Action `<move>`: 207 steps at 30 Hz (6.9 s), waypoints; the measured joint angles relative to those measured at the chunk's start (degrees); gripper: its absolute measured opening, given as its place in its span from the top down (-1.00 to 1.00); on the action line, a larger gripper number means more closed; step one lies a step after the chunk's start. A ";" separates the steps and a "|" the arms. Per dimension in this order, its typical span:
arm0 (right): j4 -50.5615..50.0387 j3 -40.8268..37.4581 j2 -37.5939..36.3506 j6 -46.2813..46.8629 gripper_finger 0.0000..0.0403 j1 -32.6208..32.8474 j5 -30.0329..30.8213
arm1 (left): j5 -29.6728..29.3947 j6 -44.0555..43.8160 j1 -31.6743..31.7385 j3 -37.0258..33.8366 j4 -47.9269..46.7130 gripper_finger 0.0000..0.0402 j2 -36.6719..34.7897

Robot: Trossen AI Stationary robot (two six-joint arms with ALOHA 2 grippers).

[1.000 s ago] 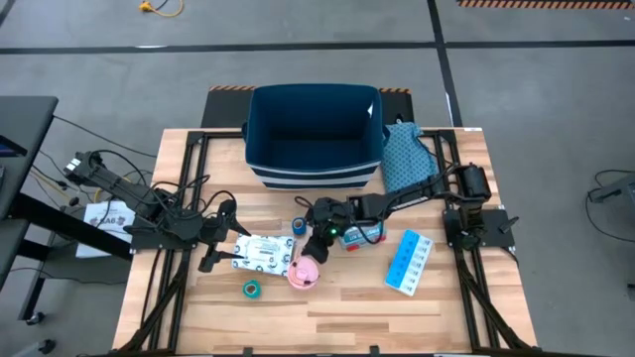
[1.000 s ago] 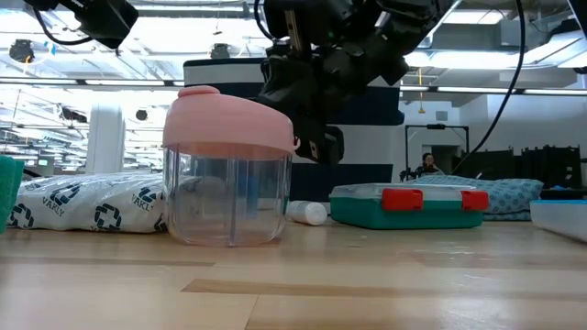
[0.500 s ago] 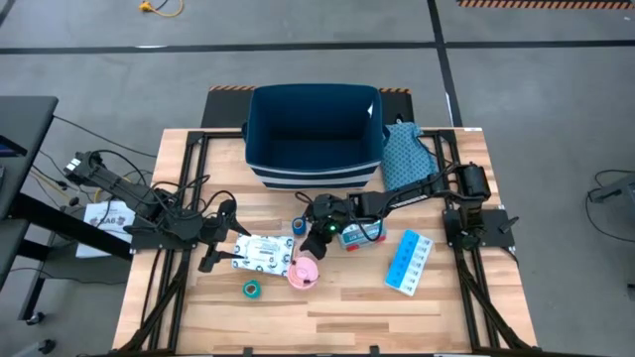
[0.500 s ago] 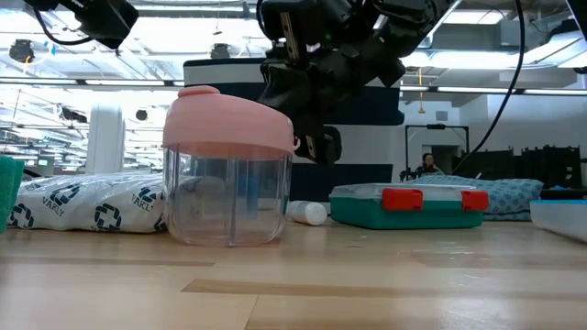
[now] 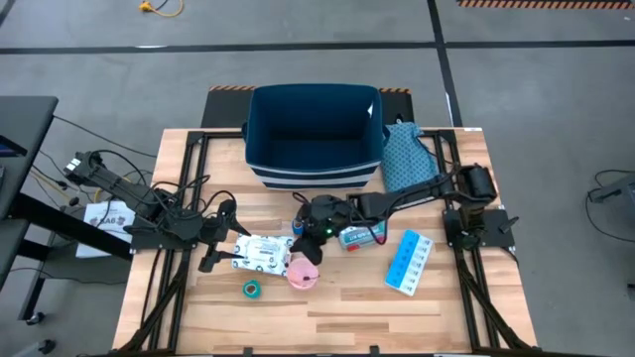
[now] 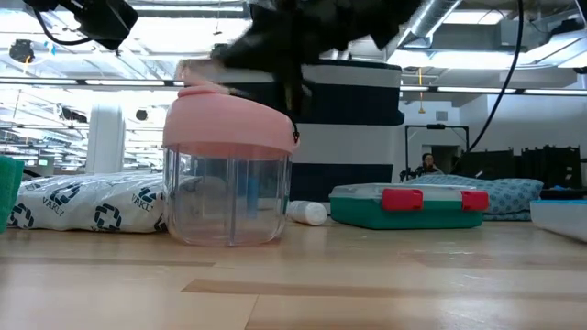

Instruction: Pick & place medical supplies in basket/bin

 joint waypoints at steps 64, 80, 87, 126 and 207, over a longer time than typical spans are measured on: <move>-42.23 59.04 -5.75 -35.31 1.00 -1.75 13.90 | -3.08 -1.98 0.00 0.00 0.57 -0.37 0.02; -21.95 59.12 -9.31 -38.50 1.00 -16.67 14.79 | -4.55 -2.93 0.00 0.02 0.32 -0.37 0.00; -25.74 59.08 -9.26 -35.72 1.00 -23.85 14.66 | -4.57 -2.93 0.00 0.02 0.31 -0.37 0.00; -47.98 59.01 6.69 -29.91 1.00 -31.12 7.04 | -20.55 4.98 0.00 0.02 22.60 -0.37 0.02; -65.44 59.03 8.70 -30.92 1.00 -29.96 5.96 | -20.60 4.85 -0.01 0.02 22.25 -0.37 0.02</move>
